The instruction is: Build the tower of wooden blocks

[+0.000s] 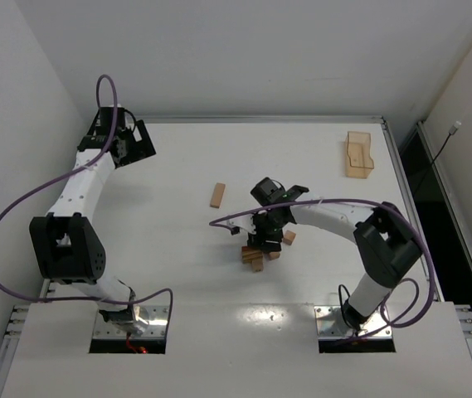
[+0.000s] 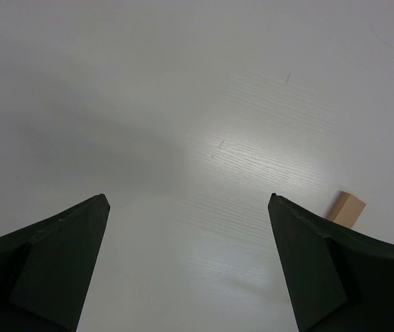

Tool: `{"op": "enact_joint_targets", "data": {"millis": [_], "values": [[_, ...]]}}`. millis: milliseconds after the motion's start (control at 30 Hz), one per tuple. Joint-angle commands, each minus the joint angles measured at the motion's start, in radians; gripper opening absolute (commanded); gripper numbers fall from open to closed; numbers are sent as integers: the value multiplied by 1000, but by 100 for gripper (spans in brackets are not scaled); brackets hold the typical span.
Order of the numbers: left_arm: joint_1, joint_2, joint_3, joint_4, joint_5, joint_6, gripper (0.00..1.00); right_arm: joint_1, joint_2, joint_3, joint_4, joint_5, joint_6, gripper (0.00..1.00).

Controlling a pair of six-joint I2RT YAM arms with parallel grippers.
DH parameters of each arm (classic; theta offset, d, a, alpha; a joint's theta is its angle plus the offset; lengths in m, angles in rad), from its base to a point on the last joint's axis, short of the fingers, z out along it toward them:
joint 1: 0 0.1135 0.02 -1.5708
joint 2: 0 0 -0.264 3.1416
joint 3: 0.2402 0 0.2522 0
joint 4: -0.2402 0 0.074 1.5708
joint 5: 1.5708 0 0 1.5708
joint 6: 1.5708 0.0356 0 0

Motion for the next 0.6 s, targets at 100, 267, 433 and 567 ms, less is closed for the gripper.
{"op": "enact_joint_targets", "data": {"millis": [100,267,433,567], "values": [[22,17,25,12,8,10,99,19,44,52,41,-20,-23,53],[22,26,35,12,8,10,99,38,78,52,52,14,-23,48],[31,44,45,12,8,10,99,38,110,52,61,45,-23,31],[31,44,55,3,8,19,99,38,119,52,61,63,-23,3]]}}
